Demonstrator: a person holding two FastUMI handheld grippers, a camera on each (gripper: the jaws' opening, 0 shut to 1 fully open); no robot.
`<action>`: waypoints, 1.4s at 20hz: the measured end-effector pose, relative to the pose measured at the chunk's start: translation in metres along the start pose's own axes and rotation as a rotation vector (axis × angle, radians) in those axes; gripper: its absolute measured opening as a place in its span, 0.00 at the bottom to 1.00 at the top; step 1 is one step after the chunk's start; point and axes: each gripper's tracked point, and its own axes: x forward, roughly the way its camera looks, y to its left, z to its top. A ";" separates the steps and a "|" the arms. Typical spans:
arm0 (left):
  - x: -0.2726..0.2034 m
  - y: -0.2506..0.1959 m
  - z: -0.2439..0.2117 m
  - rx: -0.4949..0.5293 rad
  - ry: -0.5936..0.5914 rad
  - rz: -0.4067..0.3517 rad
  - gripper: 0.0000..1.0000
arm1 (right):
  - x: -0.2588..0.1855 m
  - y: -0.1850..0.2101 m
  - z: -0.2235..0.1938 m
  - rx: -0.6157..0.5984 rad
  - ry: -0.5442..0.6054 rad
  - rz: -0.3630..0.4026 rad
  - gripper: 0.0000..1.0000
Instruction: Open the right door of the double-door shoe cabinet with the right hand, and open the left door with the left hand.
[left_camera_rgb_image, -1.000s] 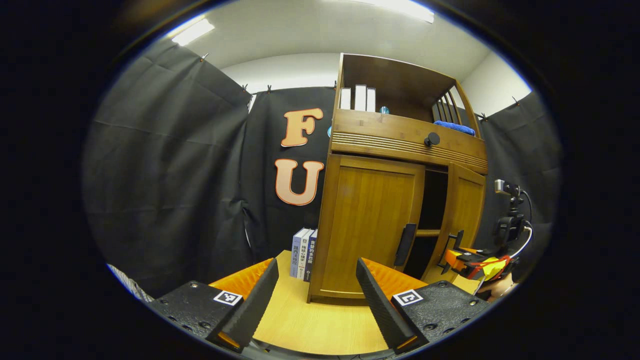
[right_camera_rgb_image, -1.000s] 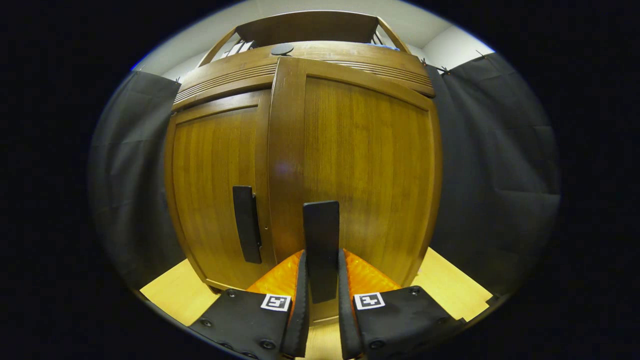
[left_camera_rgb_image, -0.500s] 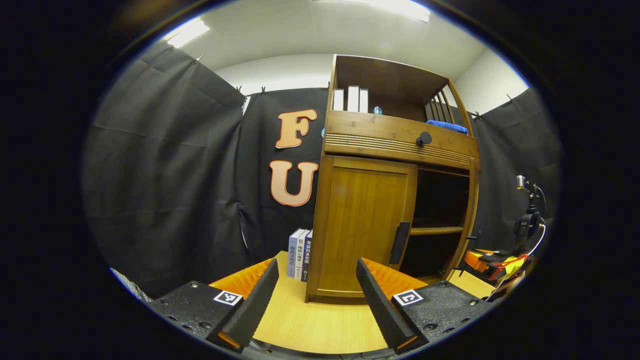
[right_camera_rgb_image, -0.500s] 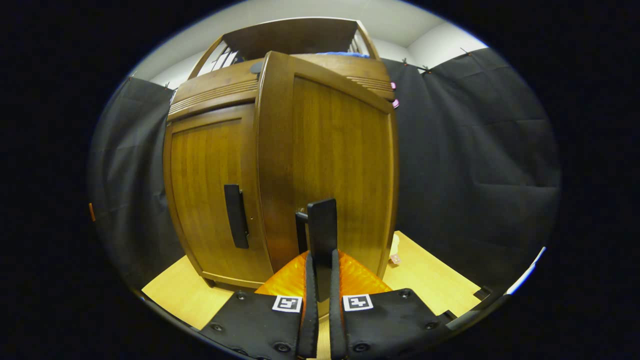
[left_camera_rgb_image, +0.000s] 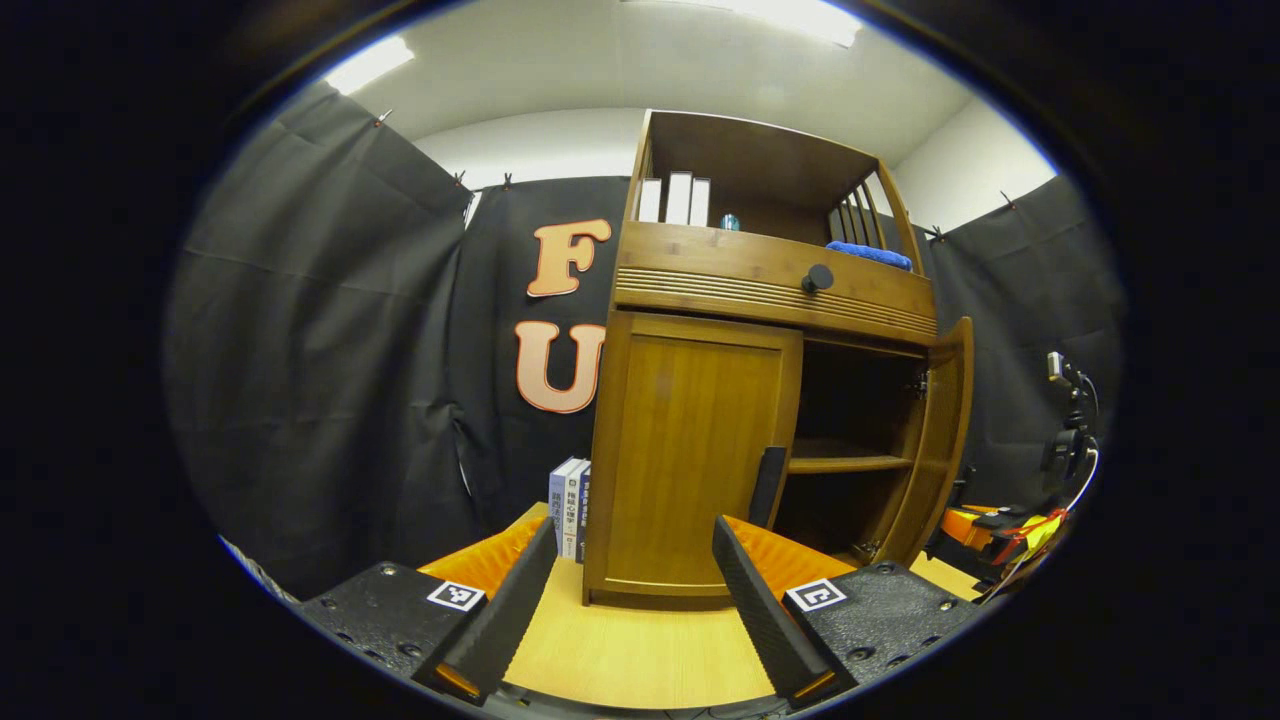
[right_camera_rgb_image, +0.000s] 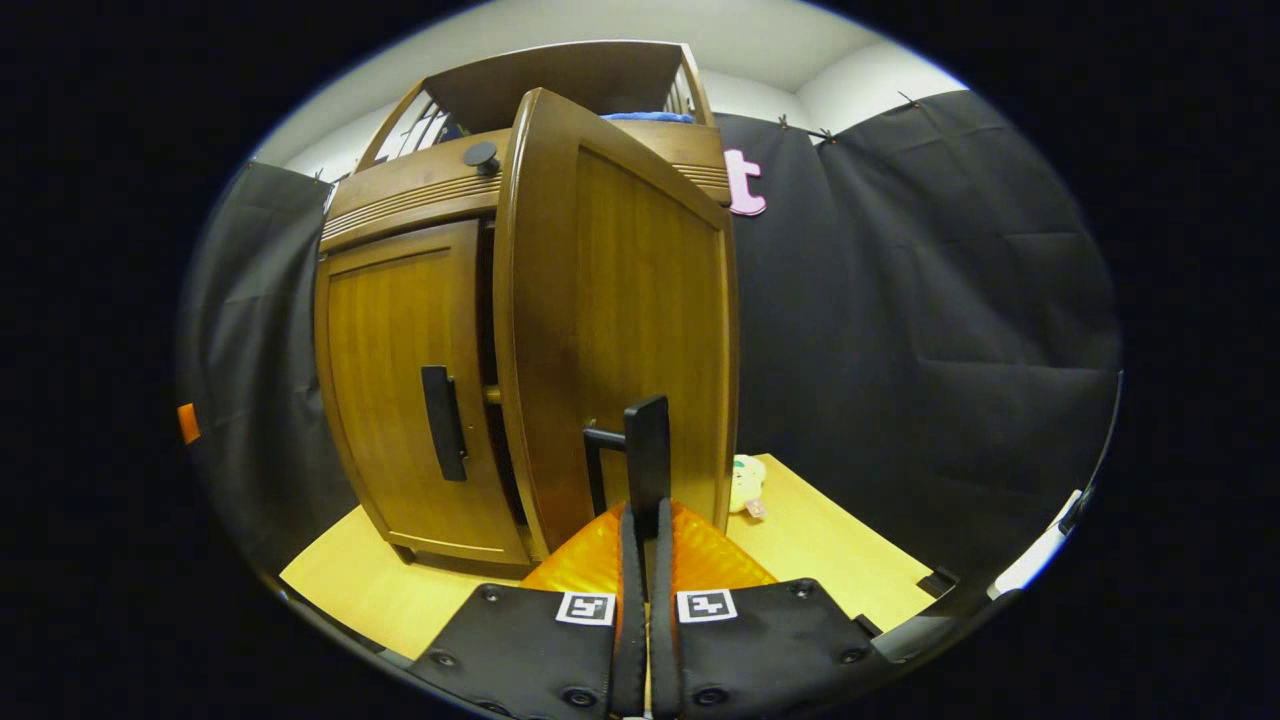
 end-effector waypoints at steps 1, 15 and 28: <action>0.000 -0.005 0.001 0.000 -0.004 -0.008 0.92 | -0.004 -0.006 0.001 0.004 -0.004 -0.003 0.09; 0.005 -0.085 -0.001 -0.001 0.000 -0.068 0.92 | -0.027 -0.086 0.008 -0.001 0.011 0.021 0.08; 0.007 -0.146 0.001 0.012 -0.015 -0.089 0.92 | -0.027 -0.176 0.005 0.019 0.013 -0.039 0.08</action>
